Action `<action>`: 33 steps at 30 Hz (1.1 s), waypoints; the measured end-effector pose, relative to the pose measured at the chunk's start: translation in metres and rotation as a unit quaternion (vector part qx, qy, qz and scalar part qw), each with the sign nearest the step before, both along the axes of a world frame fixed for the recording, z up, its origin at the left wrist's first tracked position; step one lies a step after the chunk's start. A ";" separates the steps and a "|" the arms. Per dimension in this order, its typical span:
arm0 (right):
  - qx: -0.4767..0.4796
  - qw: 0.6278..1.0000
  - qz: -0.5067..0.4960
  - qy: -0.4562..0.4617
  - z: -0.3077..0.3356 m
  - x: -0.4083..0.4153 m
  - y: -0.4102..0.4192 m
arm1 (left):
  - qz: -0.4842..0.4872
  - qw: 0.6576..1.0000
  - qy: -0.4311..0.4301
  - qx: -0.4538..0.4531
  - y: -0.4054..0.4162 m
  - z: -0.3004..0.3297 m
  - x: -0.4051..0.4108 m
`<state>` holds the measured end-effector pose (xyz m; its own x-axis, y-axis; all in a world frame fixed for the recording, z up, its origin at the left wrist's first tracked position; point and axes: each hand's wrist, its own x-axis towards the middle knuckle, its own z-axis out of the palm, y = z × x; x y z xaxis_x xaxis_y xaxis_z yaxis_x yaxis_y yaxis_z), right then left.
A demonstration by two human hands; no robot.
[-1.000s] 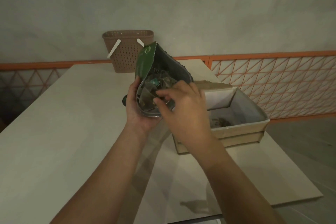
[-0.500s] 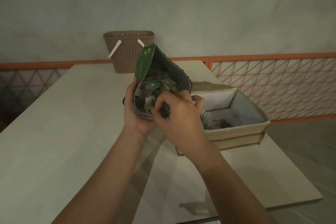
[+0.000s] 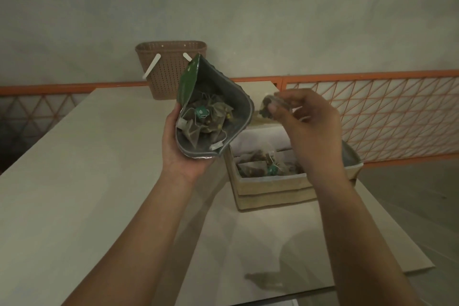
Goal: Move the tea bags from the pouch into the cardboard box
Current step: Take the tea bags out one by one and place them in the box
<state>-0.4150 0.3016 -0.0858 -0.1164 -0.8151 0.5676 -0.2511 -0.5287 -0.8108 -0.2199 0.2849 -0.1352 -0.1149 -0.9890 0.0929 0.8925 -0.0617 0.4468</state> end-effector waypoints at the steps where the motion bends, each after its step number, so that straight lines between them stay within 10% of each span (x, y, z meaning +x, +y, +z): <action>1: 0.016 1.000 -0.006 0.019 -0.004 -0.005 -0.004 | 0.005 1.000 -0.006 0.002 0.000 0.000 -0.001; 11: 0.152 0.977 0.007 0.148 -0.034 -0.020 -0.040 | 0.037 0.998 -0.038 0.023 0.002 0.003 -0.003; 20: 0.232 0.886 0.130 0.379 -0.041 -0.011 -0.041 | 0.036 0.998 -0.042 0.023 0.006 0.008 -0.006; 27: -0.060 0.988 0.008 0.144 -0.010 0.019 -0.009 | 0.013 0.999 -0.031 0.033 0.002 0.006 -0.003; 33: -0.152 0.945 -0.038 0.286 -0.012 0.065 0.004 | 0.010 0.998 -0.035 0.048 -0.001 0.000 0.002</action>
<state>-0.3503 0.3055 -0.0980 0.2290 -0.6064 0.7615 -0.6497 -0.6777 -0.3443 -0.2184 0.2841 -0.1355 -0.0972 -0.9952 -0.0100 0.8612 -0.0891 0.5004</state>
